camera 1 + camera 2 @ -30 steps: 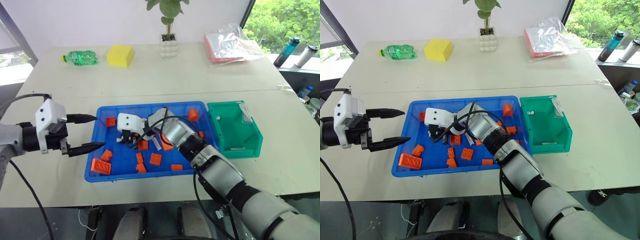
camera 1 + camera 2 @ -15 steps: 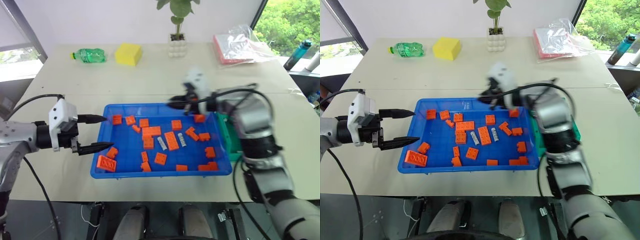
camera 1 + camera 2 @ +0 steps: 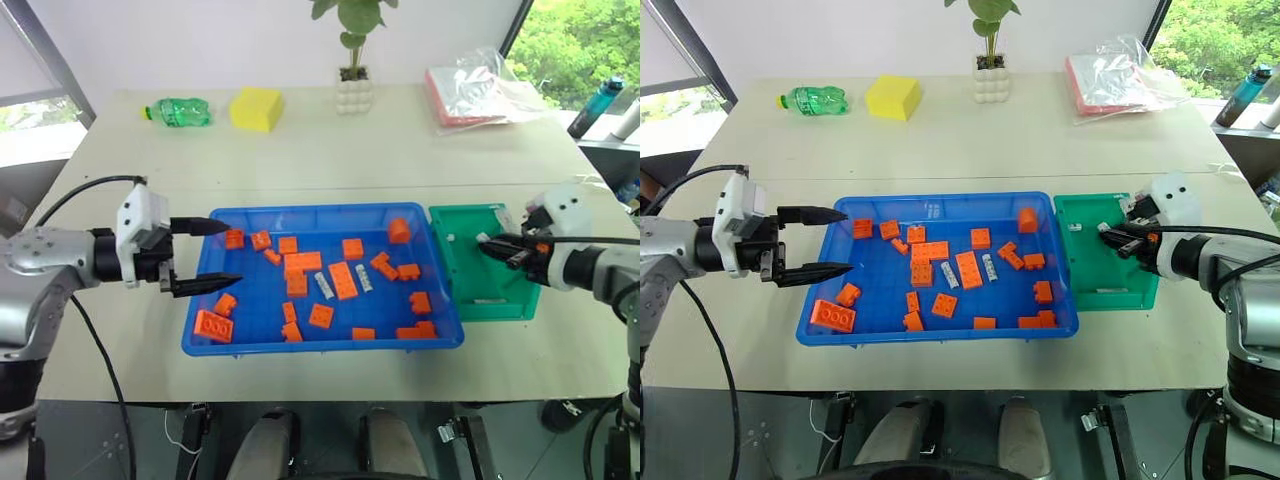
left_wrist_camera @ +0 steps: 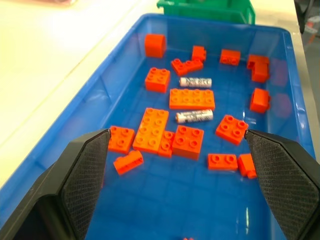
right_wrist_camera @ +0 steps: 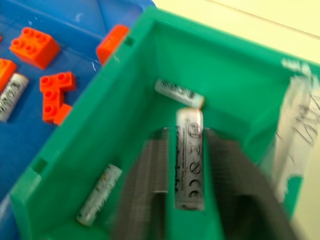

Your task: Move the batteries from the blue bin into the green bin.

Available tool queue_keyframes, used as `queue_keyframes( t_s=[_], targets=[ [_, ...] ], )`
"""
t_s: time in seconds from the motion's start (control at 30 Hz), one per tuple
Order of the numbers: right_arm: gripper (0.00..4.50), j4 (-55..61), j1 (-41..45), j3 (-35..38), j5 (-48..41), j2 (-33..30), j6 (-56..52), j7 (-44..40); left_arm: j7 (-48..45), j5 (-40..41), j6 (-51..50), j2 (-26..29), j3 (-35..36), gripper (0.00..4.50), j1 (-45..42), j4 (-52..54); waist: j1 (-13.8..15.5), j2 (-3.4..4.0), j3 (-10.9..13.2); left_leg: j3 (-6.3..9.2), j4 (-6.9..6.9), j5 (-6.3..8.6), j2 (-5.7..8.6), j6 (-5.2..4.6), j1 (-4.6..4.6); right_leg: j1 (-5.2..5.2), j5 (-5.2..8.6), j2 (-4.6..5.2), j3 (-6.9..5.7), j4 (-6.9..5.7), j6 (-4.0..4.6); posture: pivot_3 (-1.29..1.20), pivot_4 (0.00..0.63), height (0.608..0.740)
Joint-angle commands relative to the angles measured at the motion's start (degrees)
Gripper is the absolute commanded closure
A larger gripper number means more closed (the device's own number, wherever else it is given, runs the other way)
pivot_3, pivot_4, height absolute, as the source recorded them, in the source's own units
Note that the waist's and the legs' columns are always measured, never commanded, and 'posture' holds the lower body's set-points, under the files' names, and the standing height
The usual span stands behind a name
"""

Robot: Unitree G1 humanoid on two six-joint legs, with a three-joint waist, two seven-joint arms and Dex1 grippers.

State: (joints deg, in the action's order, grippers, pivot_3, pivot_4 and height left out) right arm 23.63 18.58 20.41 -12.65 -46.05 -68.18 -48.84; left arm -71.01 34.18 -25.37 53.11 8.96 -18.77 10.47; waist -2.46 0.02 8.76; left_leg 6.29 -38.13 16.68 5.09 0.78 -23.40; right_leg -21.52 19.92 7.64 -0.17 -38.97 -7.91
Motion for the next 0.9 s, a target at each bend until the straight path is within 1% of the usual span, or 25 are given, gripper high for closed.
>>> queue_keyframes(
  t_s=[0.03, 0.07, 0.2, 0.3, 0.37, 0.43, 0.57, 0.67, 0.9],
  targets=[
    [2.03, 1.7, 0.3, -1.2, -1.4, -2.0, 3.2, 1.1, -0.6, -0.6, 1.4, -0.1, -0.1, 0.0, -1.5, -0.4, 0.0, 0.0, 0.0, 0.0, 0.0, 0.0, 0.0, 0.0, 0.0, 0.0, 0.0, 0.0, 0.0, 0.0, 0.0, 0.0, 0.15, 0.727],
    [2.03, 1.4, 0.9, -1.6, -1.8, -2.4, 3.8, 1.0, -0.6, -0.6, 1.4, -0.1, -0.2, 0.0, -1.5, -0.4, 0.0, 0.0, 0.0, 0.01, 0.0, 0.0, 0.01, 0.0, 0.0, 0.01, 0.0, 0.01, 0.0, 0.0, 0.0, 0.0, 0.15, 0.727],
    [2.03, 0.5, 9.3, -6.6, -5.2, -1.4, 4.6, 0.7, -0.7, -0.6, 1.4, 0.1, 0.2, 0.0, -1.0, 0.1, -0.2, 0.02, 0.0, 0.0, -0.01, 0.0, 0.02, 0.0, -0.01, 0.01, 0.0, 0.01, 0.0, 0.04, 0.0, 0.0, 0.15, 0.727],
    [2.03, 0.8, 14.9, -13.0, -7.8, 2.3, 4.4, 0.9, -0.4, -0.3, 1.0, 0.5, 0.8, 0.0, -0.3, 1.0, -0.3, 0.02, 0.0, -0.03, 0.03, 0.0, -0.08, 0.01, 0.0, 0.0, 0.01, -0.05, 0.0, 0.33, 0.01, 0.0, 0.15, 0.727],
    [2.03, 0.5, 17.2, -16.7, -9.0, 5.2, 3.9, 1.7, -0.2, 0.0, 0.5, 0.8, 1.3, 0.0, 0.2, 1.7, -0.2, 0.01, 0.0, 0.04, 0.05, 0.0, -0.1, 0.01, 0.0, 0.1, 0.0, -0.08, -0.02, 0.53, 0.01, 0.0, 0.15, 0.727],
    [2.03, 0.1, 18.6, -21.0, -9.3, 8.1, 4.5, 2.3, -0.2, 0.4, 0.0, 1.2, 1.7, 0.0, 0.7, 2.3, 0.0, 0.01, 0.0, 0.05, 0.04, 0.0, -0.05, 0.01, -0.04, 0.1, 0.0, -0.04, -0.02, 0.55, 0.01, 0.0, 0.15, 0.727],
    [2.03, -3.0, 20.6, -31.8, -8.3, 15.0, 5.9, 3.8, -0.3, 1.0, -0.9, 1.8, 2.0, 0.0, 1.3, 3.5, 0.0, 0.01, 0.0, 0.22, 0.0, 0.0, 0.04, 0.01, -0.06, 0.14, 0.0, -0.01, -0.02, 0.54, 0.0, 0.0, 0.15, 0.727],
    [2.03, -4.1, 20.6, -37.9, -8.0, 16.9, 6.4, 3.1, -0.7, 1.6, -1.4, 2.0, 1.8, 0.0, 1.6, 4.8, 0.0, 0.01, 0.0, 0.28, 0.0, 0.0, 0.04, 0.01, -0.06, 0.13, 0.0, -0.03, -0.03, 0.52, 0.0, 0.0, 0.15, 0.727],
    [2.03, -7.7, 21.0, -41.5, -8.1, 20.1, 5.8, 4.8, -0.6, 1.5, -1.3, 1.4, 1.1, 0.0, 1.3, 5.4, -0.1, 0.01, 0.0, 0.29, 0.0, -0.01, 0.05, 0.01, -0.06, 0.13, 0.0, -0.04, -0.04, 0.51, 0.01, 0.0, 0.15, 0.727]
  ],
)
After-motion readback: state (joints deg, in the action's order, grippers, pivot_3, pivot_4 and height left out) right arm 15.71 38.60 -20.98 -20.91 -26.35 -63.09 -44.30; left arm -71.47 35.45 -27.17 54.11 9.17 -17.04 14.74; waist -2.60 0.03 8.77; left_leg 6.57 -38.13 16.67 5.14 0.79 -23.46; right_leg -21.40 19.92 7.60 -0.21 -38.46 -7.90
